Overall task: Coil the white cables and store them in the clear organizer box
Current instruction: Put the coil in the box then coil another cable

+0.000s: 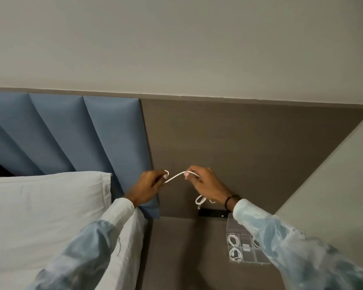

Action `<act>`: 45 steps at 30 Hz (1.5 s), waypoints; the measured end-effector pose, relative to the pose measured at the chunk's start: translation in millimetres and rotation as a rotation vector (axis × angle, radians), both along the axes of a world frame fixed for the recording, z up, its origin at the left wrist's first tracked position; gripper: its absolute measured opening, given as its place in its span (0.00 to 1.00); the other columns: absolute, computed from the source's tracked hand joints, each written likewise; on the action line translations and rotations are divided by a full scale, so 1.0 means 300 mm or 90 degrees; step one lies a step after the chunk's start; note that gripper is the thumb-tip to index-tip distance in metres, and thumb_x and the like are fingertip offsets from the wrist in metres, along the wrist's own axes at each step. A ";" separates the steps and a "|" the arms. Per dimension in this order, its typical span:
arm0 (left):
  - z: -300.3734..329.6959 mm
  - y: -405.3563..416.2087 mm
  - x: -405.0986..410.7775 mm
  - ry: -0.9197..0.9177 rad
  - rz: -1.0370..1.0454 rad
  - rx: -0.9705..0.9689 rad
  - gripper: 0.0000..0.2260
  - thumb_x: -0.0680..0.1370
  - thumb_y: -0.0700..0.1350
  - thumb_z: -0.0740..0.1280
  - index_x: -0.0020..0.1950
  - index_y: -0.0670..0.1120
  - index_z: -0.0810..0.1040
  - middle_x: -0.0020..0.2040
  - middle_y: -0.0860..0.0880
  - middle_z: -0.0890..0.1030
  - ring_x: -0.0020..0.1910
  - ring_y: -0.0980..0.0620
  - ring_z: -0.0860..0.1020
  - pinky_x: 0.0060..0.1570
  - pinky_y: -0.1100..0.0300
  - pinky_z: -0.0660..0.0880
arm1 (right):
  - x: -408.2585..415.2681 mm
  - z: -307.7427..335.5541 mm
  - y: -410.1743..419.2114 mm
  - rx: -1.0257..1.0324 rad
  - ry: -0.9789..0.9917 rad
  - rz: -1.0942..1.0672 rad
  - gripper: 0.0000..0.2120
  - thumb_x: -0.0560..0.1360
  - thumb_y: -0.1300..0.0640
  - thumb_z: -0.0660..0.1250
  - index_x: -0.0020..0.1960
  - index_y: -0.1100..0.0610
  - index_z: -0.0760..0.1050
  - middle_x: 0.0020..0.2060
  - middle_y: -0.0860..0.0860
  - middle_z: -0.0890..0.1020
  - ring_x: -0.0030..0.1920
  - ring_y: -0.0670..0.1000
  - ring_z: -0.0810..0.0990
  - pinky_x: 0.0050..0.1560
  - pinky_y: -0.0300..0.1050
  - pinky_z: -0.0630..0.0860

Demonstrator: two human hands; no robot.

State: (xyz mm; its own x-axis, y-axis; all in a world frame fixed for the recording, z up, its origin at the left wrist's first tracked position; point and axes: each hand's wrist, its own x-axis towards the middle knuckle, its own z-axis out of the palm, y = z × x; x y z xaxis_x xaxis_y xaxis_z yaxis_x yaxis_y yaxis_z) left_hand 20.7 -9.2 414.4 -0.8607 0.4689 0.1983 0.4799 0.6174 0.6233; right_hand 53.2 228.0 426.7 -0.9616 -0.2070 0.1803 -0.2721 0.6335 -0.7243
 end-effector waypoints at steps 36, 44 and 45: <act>0.081 0.002 0.180 -0.457 -0.096 0.521 0.16 0.86 0.44 0.56 0.44 0.40 0.77 0.33 0.46 0.68 0.33 0.50 0.66 0.39 0.60 0.66 | -0.048 0.046 0.169 -0.180 -0.152 -0.195 0.15 0.65 0.47 0.83 0.38 0.59 0.86 0.32 0.51 0.82 0.35 0.47 0.77 0.41 0.42 0.76; 0.117 0.113 0.052 -0.389 0.189 1.049 0.08 0.83 0.38 0.62 0.58 0.38 0.79 0.40 0.48 0.79 0.38 0.55 0.78 0.46 0.62 0.79 | 0.072 -0.057 -0.091 -0.193 -0.215 -0.013 0.12 0.79 0.49 0.69 0.41 0.54 0.84 0.30 0.46 0.80 0.30 0.40 0.76 0.40 0.36 0.72; 0.095 0.113 0.046 -0.303 0.266 0.961 0.09 0.83 0.37 0.63 0.60 0.37 0.79 0.43 0.47 0.81 0.40 0.54 0.79 0.49 0.61 0.78 | 0.078 -0.052 -0.106 -0.185 -0.215 0.014 0.10 0.80 0.51 0.68 0.45 0.56 0.83 0.32 0.48 0.80 0.31 0.39 0.76 0.40 0.36 0.72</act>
